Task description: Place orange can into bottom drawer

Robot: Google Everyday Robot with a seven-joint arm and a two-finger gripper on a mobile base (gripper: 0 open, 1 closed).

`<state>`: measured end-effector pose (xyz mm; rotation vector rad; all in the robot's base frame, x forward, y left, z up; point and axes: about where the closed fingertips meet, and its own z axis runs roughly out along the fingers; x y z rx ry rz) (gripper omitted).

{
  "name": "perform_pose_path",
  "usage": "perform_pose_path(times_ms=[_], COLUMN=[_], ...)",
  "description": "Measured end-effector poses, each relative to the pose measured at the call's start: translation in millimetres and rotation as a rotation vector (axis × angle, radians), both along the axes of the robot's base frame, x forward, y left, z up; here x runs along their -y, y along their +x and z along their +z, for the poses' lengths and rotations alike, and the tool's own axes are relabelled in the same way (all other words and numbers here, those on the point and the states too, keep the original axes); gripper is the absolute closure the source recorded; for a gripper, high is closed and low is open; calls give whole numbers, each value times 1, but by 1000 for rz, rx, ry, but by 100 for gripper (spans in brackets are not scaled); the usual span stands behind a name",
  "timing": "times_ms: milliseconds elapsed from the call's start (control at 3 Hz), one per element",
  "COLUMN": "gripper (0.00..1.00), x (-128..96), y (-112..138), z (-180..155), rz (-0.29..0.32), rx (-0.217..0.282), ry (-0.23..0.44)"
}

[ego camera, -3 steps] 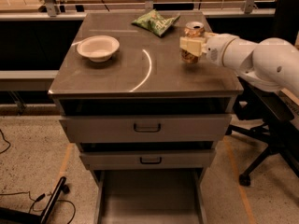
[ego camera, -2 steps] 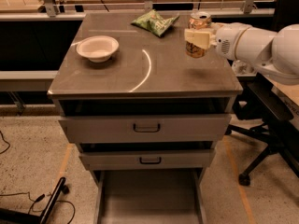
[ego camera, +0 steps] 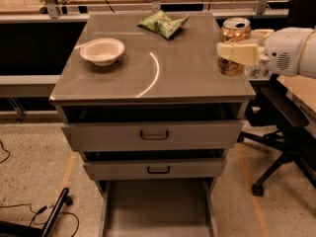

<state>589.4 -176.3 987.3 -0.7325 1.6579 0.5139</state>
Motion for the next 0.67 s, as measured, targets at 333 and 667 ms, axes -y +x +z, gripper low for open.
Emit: perform_pose_path(times_ms=[333, 667], gripper=[100, 100], x=[33, 54], y=[-47, -81], z=[-13, -42], rz=[-7, 6], rx=[-18, -54], ry=[-1, 20])
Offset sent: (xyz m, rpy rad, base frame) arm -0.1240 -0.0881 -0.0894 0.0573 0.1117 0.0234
